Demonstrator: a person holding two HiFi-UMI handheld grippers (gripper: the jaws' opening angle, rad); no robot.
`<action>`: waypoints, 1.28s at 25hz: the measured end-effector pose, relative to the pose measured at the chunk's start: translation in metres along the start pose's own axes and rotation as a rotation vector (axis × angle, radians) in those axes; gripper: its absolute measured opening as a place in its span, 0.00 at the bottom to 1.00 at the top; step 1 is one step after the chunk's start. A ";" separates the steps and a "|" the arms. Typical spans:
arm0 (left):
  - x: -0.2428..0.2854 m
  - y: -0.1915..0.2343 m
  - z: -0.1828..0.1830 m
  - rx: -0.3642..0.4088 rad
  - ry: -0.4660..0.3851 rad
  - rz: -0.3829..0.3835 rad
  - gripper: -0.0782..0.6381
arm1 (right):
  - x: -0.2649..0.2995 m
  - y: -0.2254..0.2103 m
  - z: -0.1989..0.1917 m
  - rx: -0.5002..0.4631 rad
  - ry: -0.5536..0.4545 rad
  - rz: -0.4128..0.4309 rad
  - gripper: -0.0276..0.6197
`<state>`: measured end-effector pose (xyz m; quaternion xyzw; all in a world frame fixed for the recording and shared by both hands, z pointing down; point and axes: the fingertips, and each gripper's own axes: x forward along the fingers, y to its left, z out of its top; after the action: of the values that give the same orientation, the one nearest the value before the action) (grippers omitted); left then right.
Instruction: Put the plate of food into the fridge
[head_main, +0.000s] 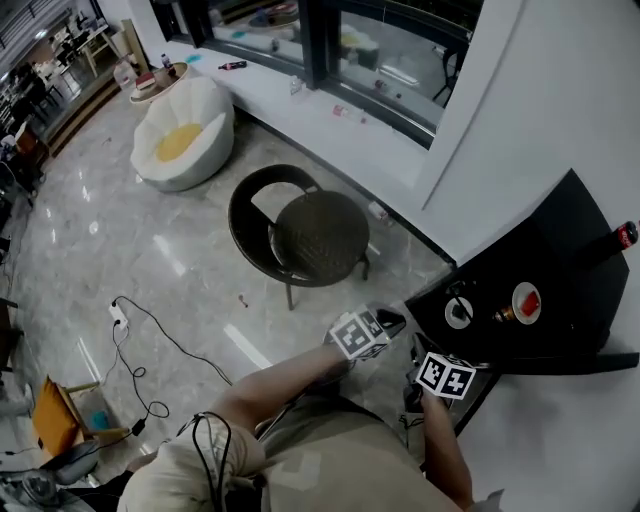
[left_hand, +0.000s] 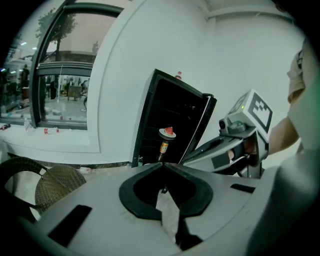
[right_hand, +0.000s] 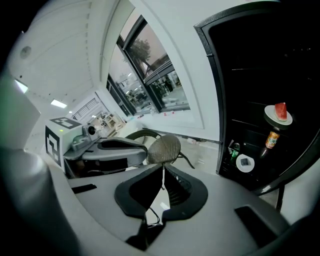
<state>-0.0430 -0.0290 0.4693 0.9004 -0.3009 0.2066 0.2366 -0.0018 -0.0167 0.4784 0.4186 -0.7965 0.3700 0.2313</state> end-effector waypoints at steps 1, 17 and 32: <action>0.000 -0.005 -0.005 0.005 0.001 0.007 0.13 | -0.005 -0.001 -0.004 -0.006 -0.001 0.006 0.08; -0.021 -0.062 0.014 0.075 -0.047 0.040 0.13 | -0.080 -0.016 -0.031 -0.024 -0.048 0.035 0.08; -0.048 -0.119 0.015 0.103 -0.108 0.062 0.13 | -0.119 0.002 -0.070 -0.058 -0.061 0.088 0.08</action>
<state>0.0009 0.0680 0.3970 0.9116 -0.3297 0.1802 0.1668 0.0657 0.0979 0.4403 0.3872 -0.8311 0.3439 0.2026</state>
